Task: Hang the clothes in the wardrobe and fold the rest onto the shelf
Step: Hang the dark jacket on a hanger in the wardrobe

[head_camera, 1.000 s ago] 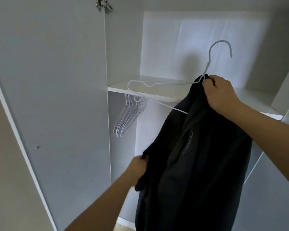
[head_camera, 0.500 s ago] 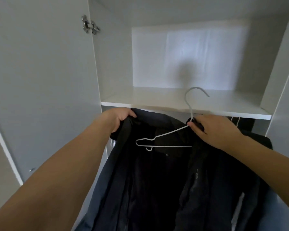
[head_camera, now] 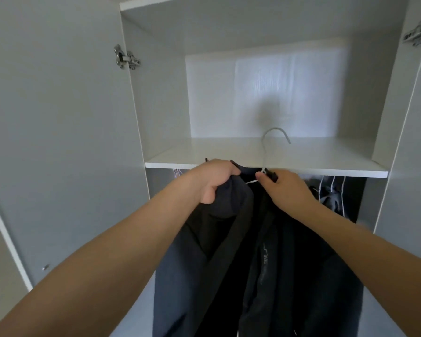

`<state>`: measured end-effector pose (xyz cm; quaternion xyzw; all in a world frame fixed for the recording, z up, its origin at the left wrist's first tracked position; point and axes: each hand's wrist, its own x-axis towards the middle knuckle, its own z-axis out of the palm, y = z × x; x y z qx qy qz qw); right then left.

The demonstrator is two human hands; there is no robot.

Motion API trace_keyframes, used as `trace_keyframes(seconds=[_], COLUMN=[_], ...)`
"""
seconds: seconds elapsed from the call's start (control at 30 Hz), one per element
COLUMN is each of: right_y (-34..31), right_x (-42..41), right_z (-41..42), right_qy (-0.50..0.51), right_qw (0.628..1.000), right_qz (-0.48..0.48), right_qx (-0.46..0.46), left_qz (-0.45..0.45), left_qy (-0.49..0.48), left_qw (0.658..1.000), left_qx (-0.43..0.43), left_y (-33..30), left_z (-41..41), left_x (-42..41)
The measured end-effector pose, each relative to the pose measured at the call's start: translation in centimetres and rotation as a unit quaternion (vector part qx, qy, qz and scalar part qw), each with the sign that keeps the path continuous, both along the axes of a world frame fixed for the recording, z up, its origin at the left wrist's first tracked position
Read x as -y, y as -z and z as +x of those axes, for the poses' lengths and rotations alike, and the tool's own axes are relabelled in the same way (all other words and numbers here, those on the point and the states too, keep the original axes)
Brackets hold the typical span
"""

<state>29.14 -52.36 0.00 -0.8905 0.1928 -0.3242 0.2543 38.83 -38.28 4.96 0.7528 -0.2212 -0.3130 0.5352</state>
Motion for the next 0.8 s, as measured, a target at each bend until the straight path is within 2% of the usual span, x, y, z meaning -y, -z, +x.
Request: trace_keyframes(seconds=[0.07,0.13,0.2,0.27,0.37,0.43,0.53,0.6,0.8], right_y=[0.0,-0.2,-1.0,-2.0,-3.3,-3.6,-3.9,-3.9,-4.5], right_x=[-0.1,0.1,0.3,0.7,0.9,0.4,-0.4,-0.7,-1.0], right_z=[0.5,0.5,0.1,-0.2,-0.3,0.1,0.6,0.9,1.9], right_qy=[-0.035,-0.056,-0.050,-0.035,-0.030,-0.011,0.045,0.057,-0.039], right_qw=[0.995,0.984,0.975,0.971,0.970,0.978,0.988,0.988,0.972], right_qz=[0.087,0.158,0.186,0.186,0.162,0.132,0.086,0.084,0.159], right_qx=[0.020,0.066,0.109,0.145,0.177,0.163,0.117,0.115,0.171], left_qz=[0.054,0.141,0.167,0.161,0.208,0.195,0.196,0.204,0.169], left_qy=[0.064,0.108,0.068,0.023,0.012,0.005,0.004,0.005,-0.017], left_qw=[0.994,0.956,0.902,0.866,0.830,0.802,0.793,0.773,0.687], left_qx=[0.069,0.232,0.391,0.473,0.518,0.564,0.576,0.600,0.706], left_y=[-0.6,-2.1,-3.0,-2.9,-1.5,-0.8,-1.0,-1.1,-2.5], left_z=[-1.1,-1.2,0.1,2.5,4.7,4.8,3.9,3.0,-0.7], left_x=[0.2,-0.5,-1.7,-2.8,-3.3,-3.0,-3.3,-3.5,-2.1])
